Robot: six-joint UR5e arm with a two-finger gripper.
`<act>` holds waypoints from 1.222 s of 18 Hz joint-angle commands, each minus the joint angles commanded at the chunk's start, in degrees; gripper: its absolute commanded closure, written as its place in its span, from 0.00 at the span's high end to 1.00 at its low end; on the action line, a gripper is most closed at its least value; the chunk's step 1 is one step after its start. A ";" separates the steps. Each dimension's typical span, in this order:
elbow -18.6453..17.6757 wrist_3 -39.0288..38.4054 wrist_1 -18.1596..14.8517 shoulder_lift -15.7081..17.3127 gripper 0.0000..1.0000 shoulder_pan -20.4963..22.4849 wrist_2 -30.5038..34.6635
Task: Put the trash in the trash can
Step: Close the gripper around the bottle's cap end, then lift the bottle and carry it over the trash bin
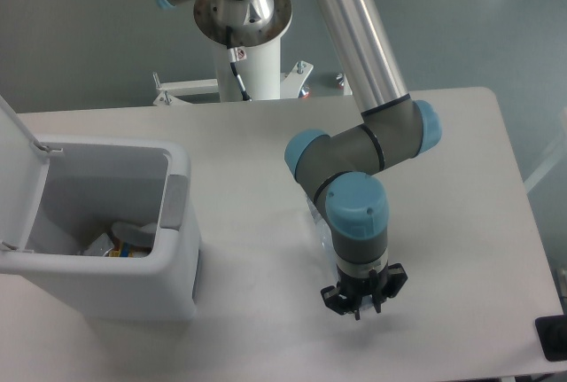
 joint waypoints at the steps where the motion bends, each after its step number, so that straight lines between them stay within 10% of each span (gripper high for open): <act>1: 1.49 -1.93 0.09 0.00 0.23 0.09 -0.97; 9: 12.04 -11.26 1.41 2.63 0.23 0.00 -5.81; 22: 15.92 -18.57 1.58 14.85 0.23 -4.03 -11.79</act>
